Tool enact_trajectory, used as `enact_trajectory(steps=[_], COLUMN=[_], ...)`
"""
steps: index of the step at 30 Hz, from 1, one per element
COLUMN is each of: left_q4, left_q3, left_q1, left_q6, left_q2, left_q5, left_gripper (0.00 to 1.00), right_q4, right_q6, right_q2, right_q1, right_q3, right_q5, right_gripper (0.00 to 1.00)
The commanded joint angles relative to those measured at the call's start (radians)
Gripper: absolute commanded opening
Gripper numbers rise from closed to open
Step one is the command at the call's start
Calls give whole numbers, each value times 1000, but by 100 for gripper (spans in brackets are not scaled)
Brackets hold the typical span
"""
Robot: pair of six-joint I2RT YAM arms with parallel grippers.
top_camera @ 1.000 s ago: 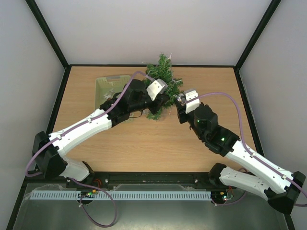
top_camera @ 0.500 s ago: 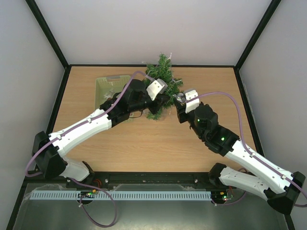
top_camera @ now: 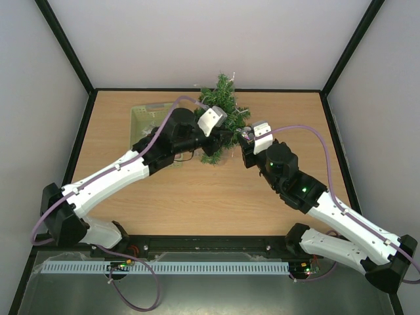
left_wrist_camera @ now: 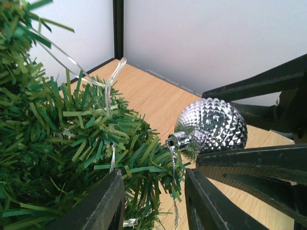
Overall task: Decorate the small christmas tree
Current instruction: Hang the decoration item on the Christmas tree.
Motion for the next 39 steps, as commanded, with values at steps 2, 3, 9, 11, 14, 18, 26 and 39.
enact_trajectory(steps=[2,3,9,11,14,18,26,39], left_q4=[41,40,37,36,32,28,28,27], left_q3=[23,25,34,32,33,34,34,34], left_q1=[3,3,3,4,3,4,3,3], left_q6=[-8,-7,9,11,15,21,21,21], left_q2=[-21,-17,7,12,20,26,27,29], left_q5=[2,-1,-9,-16,-25,-32,-51,-48], left_gripper=[37,37,38,38,38,38,38,39], right_q4=[29,29,29,29,30,30,39,45], right_q6=[10,11,13,15,21,29,35,52], right_q2=[-6,-6,-7,-11,-17,-23,-26,-43], right_q1=[-7,-6,-6,-6,-7,-8,-8,-8], right_q3=[-6,-6,-9,-16,-29,-43,-61,-108], right_q5=[4,4,0,0,1,2,-13,-35], right_gripper=[31,31,31,31,31,31,31,31])
